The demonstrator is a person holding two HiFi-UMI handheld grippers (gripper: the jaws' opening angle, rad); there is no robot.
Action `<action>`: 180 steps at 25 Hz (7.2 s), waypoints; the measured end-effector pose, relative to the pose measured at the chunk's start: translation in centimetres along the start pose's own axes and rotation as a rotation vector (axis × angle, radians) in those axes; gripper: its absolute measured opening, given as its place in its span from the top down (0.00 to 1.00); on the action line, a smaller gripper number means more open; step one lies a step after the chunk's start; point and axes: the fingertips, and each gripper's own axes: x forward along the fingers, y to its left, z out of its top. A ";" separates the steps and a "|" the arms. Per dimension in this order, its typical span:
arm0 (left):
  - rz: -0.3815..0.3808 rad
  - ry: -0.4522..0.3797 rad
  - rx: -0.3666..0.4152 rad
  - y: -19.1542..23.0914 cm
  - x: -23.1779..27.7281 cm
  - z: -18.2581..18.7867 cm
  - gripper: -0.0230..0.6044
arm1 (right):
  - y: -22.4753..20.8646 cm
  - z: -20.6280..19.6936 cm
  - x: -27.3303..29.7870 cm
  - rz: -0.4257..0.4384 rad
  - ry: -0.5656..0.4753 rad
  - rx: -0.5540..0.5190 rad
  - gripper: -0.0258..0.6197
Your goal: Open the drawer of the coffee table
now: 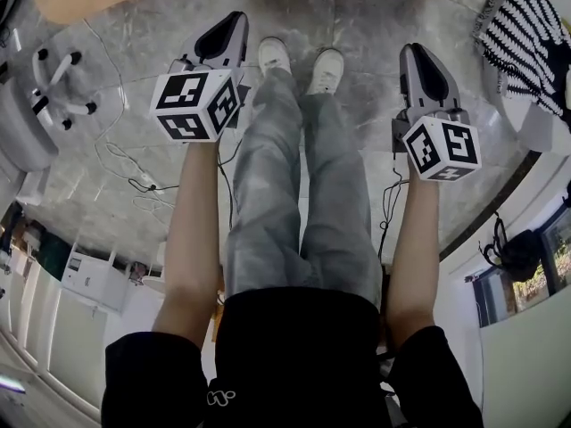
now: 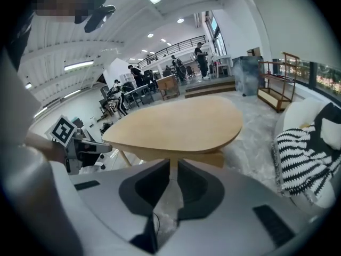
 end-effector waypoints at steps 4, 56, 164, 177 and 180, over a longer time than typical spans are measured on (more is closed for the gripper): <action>0.006 0.028 0.017 0.9 1.4 -1.5 0.94 | -1.9 -1.7 2.1 -0.005 0.064 -0.049 0.93; 0.112 0.175 0.228 10.2 12.3 -2.6 0.73 | -12.4 -2.6 13.6 0.030 0.340 -0.528 0.69; 0.248 0.226 -0.269 4.0 -2.3 -10.8 0.94 | -4.8 -8.7 -0.2 -0.224 0.263 0.154 0.87; 0.121 -0.093 -0.272 -6.1 -10.8 7.5 0.95 | 3.8 8.3 -5.9 0.048 0.011 0.267 0.94; 0.131 -0.187 -0.236 -7.5 -13.6 12.3 0.95 | 5.4 13.0 -7.8 0.082 -0.069 0.258 0.94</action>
